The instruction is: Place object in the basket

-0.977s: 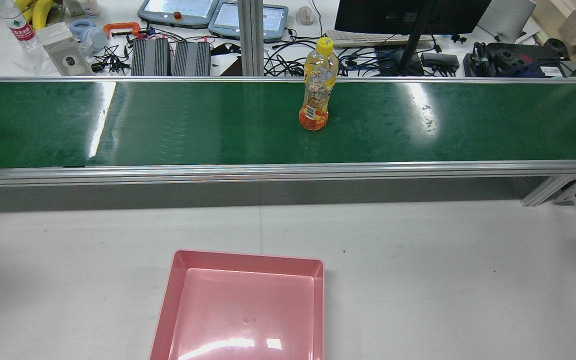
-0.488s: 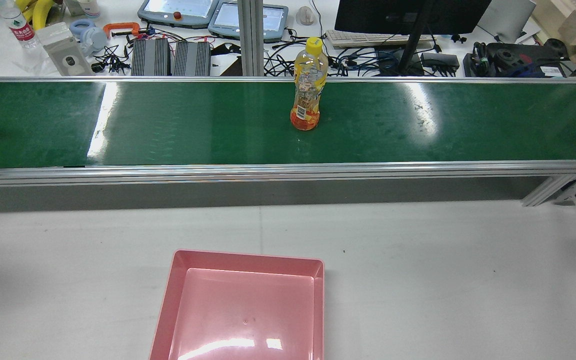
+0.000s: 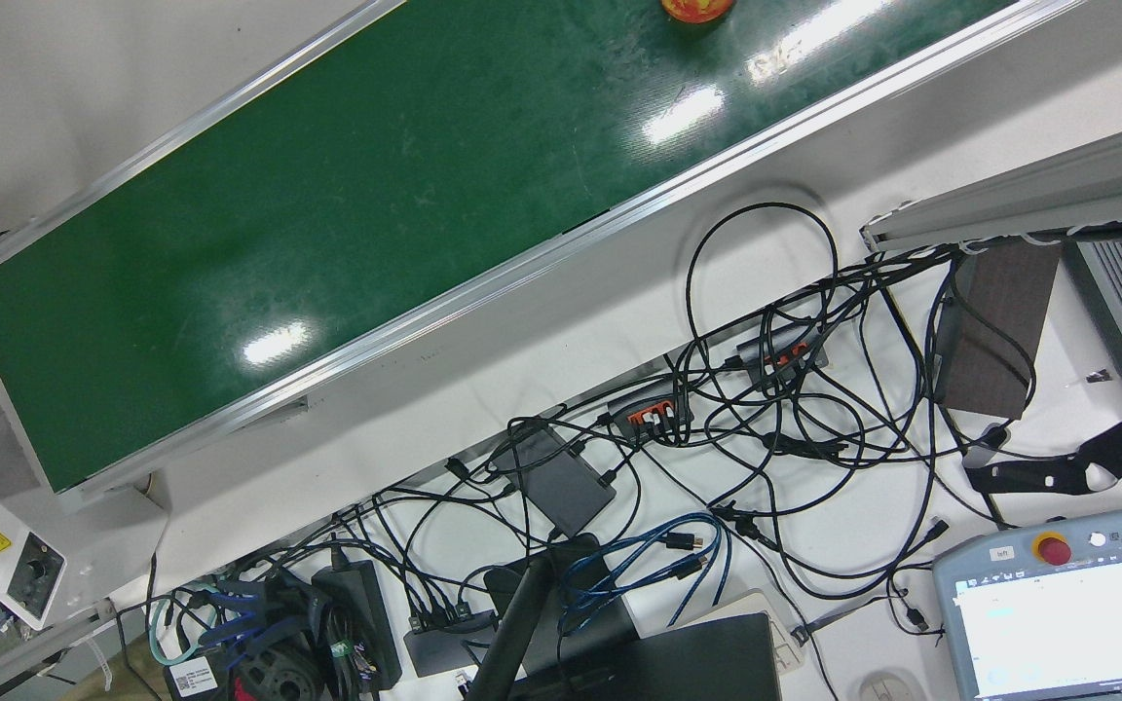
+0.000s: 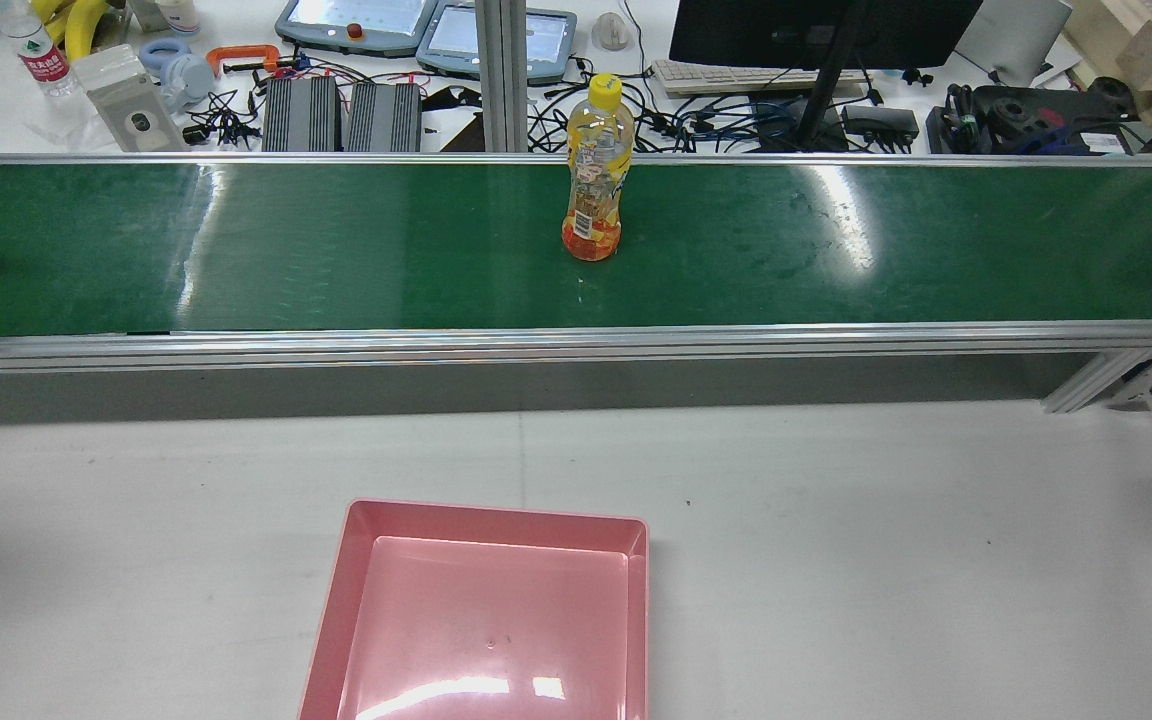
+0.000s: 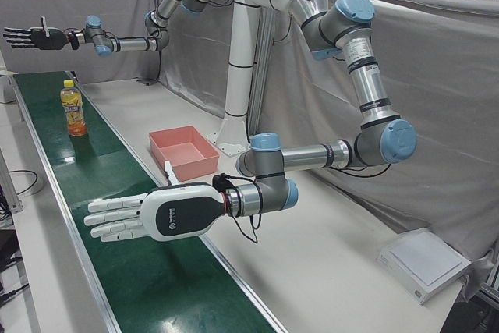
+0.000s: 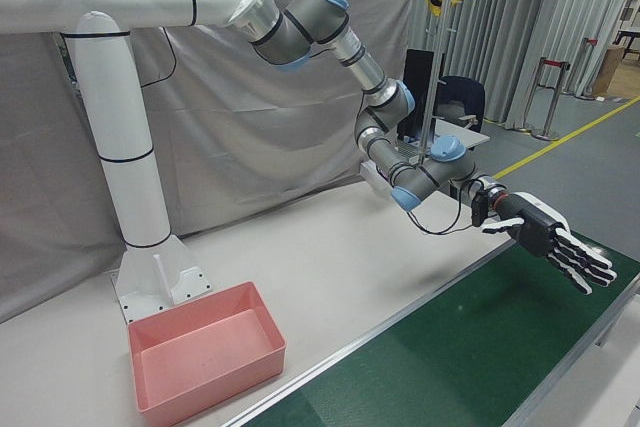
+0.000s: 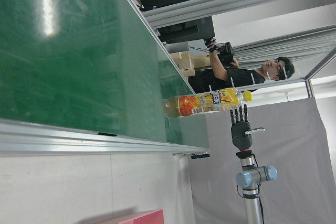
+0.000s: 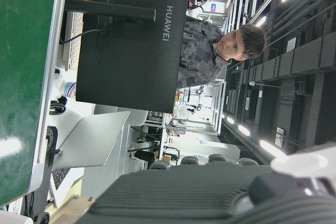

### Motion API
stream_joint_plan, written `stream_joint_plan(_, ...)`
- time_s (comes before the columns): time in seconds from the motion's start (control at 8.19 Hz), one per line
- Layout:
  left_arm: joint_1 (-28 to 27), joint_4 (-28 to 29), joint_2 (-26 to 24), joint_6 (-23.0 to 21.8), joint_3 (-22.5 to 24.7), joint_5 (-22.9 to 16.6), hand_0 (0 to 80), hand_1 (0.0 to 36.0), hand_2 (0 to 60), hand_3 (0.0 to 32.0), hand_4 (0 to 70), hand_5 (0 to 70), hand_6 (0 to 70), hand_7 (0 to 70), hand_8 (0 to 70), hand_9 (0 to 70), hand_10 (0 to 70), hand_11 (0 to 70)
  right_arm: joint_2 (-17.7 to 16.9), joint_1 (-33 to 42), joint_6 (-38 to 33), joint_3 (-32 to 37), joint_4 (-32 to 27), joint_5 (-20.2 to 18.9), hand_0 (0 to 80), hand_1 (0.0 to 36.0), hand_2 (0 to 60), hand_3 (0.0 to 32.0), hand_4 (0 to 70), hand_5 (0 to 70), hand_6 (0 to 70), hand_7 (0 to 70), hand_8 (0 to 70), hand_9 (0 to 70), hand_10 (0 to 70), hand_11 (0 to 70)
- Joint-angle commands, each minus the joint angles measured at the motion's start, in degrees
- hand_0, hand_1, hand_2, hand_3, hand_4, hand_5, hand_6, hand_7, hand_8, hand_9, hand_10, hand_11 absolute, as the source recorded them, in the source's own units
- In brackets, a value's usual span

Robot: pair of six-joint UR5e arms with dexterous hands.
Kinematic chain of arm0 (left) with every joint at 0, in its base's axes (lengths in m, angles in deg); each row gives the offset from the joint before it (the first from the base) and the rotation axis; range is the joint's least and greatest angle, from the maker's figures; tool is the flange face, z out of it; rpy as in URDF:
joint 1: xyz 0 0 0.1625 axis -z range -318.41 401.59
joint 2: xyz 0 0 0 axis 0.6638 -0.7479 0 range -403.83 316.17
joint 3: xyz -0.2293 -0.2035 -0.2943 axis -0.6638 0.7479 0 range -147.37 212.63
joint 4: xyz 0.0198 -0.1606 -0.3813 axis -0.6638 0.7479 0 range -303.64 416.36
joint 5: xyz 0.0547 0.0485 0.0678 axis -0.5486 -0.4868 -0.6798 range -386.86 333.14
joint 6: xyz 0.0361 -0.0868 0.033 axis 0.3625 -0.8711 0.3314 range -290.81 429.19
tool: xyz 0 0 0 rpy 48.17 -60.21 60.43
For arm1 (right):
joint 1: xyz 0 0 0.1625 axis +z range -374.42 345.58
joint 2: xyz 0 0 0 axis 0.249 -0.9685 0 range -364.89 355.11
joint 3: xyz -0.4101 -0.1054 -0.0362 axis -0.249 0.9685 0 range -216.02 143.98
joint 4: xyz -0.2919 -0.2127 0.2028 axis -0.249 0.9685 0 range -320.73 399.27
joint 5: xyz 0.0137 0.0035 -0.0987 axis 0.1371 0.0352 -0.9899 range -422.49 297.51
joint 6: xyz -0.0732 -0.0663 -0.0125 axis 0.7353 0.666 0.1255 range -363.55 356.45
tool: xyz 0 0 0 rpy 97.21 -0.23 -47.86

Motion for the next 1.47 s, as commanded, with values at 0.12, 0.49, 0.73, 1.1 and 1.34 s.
stream_joint_plan(0.12, -0.3, 0.0, 0.0, 0.0, -0.4, 0.0, 50.7, 13.0, 0.0, 0.0, 2.9, 1.7, 0.0, 0.0, 0.0, 0.0, 4.7, 8.8, 0.0, 0.0, 0.0, 0.0, 0.0, 0.0, 0.0, 0.0, 0.0, 0.0, 0.0, 0.0, 0.0, 0.0, 0.0, 0.0, 0.0, 0.0)
stream_joint_plan(0.49, 0.1, 0.0, 0.0, 0.0, -0.4, 0.1, 50.7, 12.7, 0.0, 0.0, 3.1, 1.8, 0.0, 0.0, 0.0, 0.0, 4.5, 8.5, 0.0, 0.0, 0.0, 0.1, 0.0, 0.0, 0.0, 0.0, 0.0, 0.0, 0.0, 0.0, 0.0, 0.0, 0.0, 0.0, 0.0, 0.0)
stream_joint_plan(0.73, 0.0, 0.0, 0.0, 0.1, -0.3, 0.0, 50.8, 12.7, 0.0, 0.0, 3.6, 2.0, 0.0, 0.0, 0.0, 0.0, 4.6, 8.6, 0.0, 0.0, 0.0, 0.1, 0.0, 0.0, 0.0, 0.0, 0.0, 0.0, 0.0, 0.0, 0.0, 0.0, 0.0, 0.0, 0.0, 0.0)
stream_joint_plan(1.1, 0.2, 0.0, 0.0, 0.0, -0.4, 0.0, 50.7, 12.8, 0.0, 0.0, 3.4, 1.9, 0.0, 0.0, 0.0, 0.0, 4.2, 8.0, 0.0, 0.0, 0.0, 0.0, 0.0, 0.0, 0.0, 0.0, 0.0, 0.0, 0.0, 0.0, 0.0, 0.0, 0.0, 0.0, 0.0, 0.0)
stream_joint_plan(1.34, 0.2, 0.0, 0.0, 0.0, -0.5, 0.1, 50.9, 12.8, 0.0, 0.0, 3.2, 1.6, 0.0, 0.0, 0.0, 0.0, 4.7, 8.8, 0.0, 0.0, 0.0, 0.0, 0.0, 0.0, 0.0, 0.0, 0.0, 0.0, 0.0, 0.0, 0.0, 0.0, 0.0, 0.0, 0.0, 0.0)
